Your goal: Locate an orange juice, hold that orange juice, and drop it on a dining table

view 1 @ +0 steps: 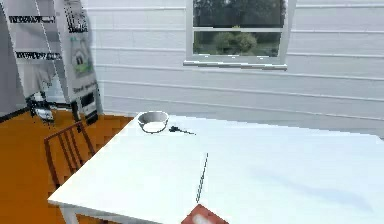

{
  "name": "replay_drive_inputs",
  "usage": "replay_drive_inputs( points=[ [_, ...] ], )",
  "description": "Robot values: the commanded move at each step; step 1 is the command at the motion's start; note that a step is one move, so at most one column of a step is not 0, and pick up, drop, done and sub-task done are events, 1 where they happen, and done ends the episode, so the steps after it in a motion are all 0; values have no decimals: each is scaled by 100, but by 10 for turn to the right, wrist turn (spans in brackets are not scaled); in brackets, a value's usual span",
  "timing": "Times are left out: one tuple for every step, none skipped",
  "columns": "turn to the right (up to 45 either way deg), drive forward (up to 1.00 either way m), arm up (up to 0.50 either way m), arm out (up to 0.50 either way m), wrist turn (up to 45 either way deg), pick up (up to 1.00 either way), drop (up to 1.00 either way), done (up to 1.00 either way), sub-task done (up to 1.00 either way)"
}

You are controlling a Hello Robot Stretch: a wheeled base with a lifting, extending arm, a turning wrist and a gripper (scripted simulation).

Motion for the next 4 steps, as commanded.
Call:
replay_drive_inputs(
  points=[
    [300,0,0,0,0,0,0,0,0],
    [-450,0,0,0,0,0,0,0,0],
    [-450,0,0,0,0,0,0,0,0],
    [-270,0,0,0,0,0,0,0,0]
  ],
)
